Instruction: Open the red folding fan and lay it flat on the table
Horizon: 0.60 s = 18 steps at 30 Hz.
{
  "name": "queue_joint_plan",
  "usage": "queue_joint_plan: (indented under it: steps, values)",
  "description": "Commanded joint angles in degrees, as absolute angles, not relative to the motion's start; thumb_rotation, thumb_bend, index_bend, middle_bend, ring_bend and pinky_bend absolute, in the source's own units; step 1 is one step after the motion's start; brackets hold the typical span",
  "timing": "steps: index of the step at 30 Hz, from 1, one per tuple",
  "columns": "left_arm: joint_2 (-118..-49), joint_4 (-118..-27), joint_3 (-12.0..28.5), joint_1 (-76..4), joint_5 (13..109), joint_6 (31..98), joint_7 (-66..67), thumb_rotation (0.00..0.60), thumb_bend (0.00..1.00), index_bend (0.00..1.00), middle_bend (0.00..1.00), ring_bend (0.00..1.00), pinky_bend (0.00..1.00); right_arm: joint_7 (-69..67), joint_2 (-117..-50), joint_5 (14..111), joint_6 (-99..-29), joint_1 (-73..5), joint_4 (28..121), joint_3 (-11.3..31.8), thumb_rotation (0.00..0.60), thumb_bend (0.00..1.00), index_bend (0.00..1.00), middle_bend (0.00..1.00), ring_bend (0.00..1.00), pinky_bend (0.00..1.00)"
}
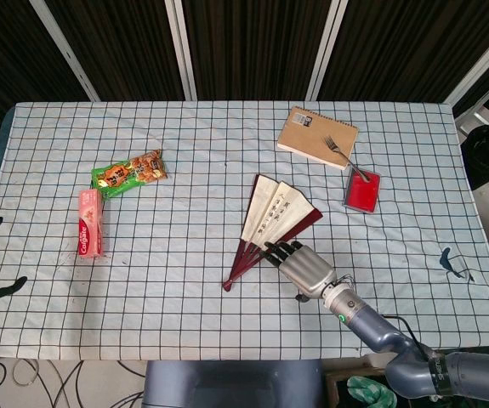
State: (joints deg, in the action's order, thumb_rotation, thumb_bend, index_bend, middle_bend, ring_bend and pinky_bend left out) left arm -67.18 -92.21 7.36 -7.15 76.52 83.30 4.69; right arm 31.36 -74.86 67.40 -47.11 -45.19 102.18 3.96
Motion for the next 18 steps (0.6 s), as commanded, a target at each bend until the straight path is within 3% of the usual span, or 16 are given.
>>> queue_joint_plan:
  steps: [1, 18]
  values:
    - [-67.2, -92.2, 7.3, -7.1, 76.5, 83.3, 4.7, 0.6, 0.01, 0.0, 0.0, 0.0, 0.0, 31.3, -74.9, 67.6, -47.4, -45.2, 102.4, 3.8, 0.6, 0.04, 0.0, 0.0, 0.09, 0.2]
    - [-67.1, -92.2, 7.3, -7.2, 76.7, 83.3, 4.2, 0.6, 0.01, 0.0, 0.0, 0.0, 0.0, 31.3, -76.5, 66.9, -49.9, -45.2, 102.1, 3.7, 0.6, 0.05, 0.0, 0.0, 0.09, 0.2]
